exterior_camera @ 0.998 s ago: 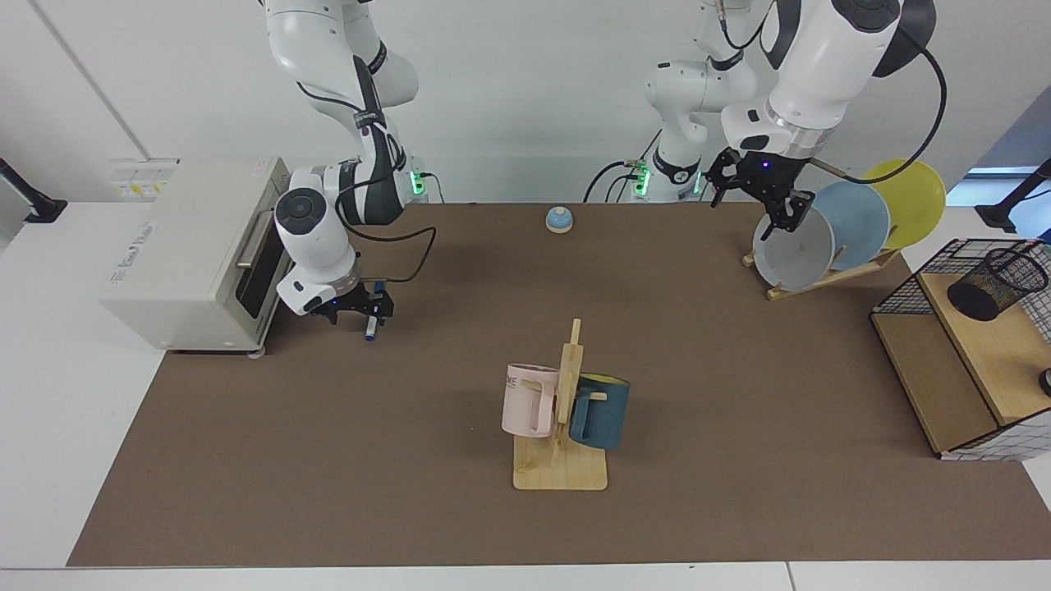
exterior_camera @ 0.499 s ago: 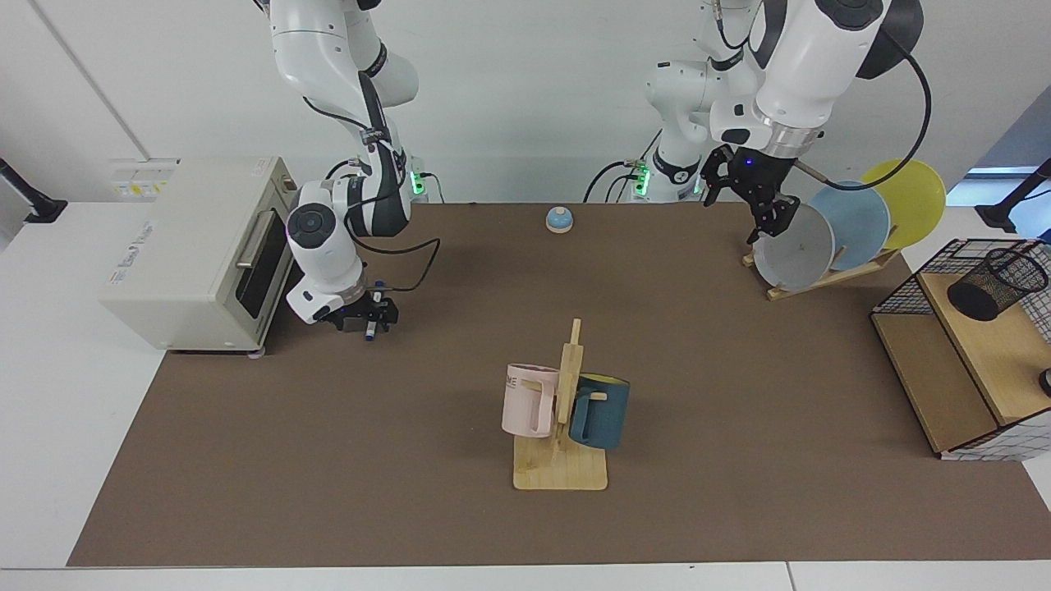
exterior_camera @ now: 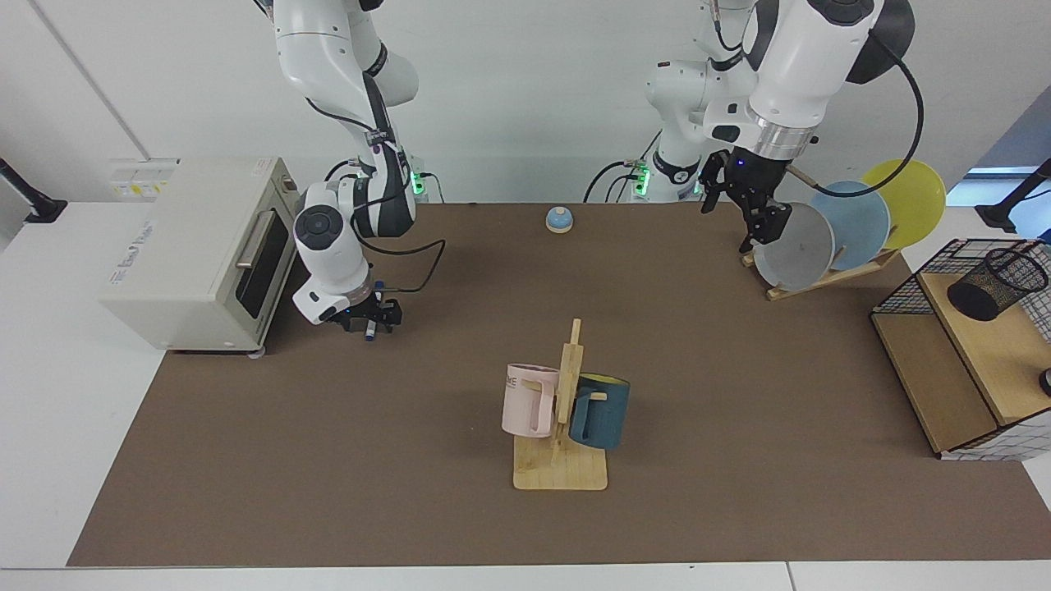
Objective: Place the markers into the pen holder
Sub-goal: 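Reach the right gripper toward the white marker with blue cap, then close the right gripper around the white marker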
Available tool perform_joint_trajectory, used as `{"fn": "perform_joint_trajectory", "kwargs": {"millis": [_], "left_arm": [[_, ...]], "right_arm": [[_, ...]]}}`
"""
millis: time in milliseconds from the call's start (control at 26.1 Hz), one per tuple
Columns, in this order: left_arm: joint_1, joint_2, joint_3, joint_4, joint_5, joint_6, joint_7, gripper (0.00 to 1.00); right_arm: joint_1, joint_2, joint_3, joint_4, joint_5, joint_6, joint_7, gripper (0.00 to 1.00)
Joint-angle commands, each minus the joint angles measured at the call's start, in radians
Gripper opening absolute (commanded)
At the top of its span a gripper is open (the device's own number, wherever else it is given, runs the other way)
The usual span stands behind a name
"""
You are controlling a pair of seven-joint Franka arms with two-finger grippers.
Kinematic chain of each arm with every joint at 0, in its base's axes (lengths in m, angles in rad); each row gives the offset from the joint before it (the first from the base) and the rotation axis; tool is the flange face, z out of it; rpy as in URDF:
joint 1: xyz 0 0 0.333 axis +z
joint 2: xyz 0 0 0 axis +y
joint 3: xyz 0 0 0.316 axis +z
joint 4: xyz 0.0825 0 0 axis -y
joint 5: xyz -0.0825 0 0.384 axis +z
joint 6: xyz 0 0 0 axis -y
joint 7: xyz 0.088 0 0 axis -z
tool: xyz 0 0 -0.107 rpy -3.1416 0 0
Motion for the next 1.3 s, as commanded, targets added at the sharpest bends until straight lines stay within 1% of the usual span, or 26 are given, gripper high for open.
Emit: {"fn": "perform_joint_trajectory", "kwargs": {"millis": [0, 115, 345, 576, 691, 806, 844, 959, 1267], "left_arm": [[-0.01, -0.014, 0.011, -0.029, 0.003, 0.024, 0.026, 1.0], [-0.009, -0.014, 0.011, -0.029, 0.003, 0.025, 0.026, 1.0], [-0.009, -0.014, 0.009, -0.029, 0.003, 0.022, 0.025, 1.0], [-0.01, -0.014, 0.009, -0.033, 0.0, 0.024, 0.028, 1.0], [-0.009, -0.014, 0.009, -0.035, 0.0, 0.025, 0.029, 1.0], [-0.009, -0.014, 0.009, -0.035, 0.0, 0.027, 0.029, 1.0], [-0.009, -0.014, 0.009, -0.035, 0.0, 0.027, 0.029, 1.0], [-0.009, -0.014, 0.009, -0.035, 0.0, 0.027, 0.029, 1.0], [-0.007, -0.014, 0.009, -0.035, 0.0, 0.025, 0.029, 1.0]], "right_arm": [[-0.01, 0.002, 0.005, -0.009, 0.01, 0.03, 0.014, 0.69], [-0.011, 0.002, 0.005, -0.008, 0.01, 0.03, 0.012, 0.65], [-0.011, 0.004, 0.003, -0.006, 0.01, 0.03, 0.017, 0.55], [-0.013, 0.005, 0.003, -0.005, 0.01, 0.03, 0.015, 0.47], [-0.013, 0.005, 0.005, -0.003, 0.01, 0.03, 0.014, 0.4], [-0.013, 0.007, 0.005, -0.001, 0.012, 0.028, 0.014, 0.25], [-0.014, 0.007, 0.005, 0.0, 0.012, 0.028, 0.014, 0.17], [-0.014, 0.011, 0.005, 0.006, 0.012, 0.027, 0.012, 0.01], [-0.014, 0.021, 0.005, 0.034, 0.07, 0.007, 0.012, 0.0]]}}
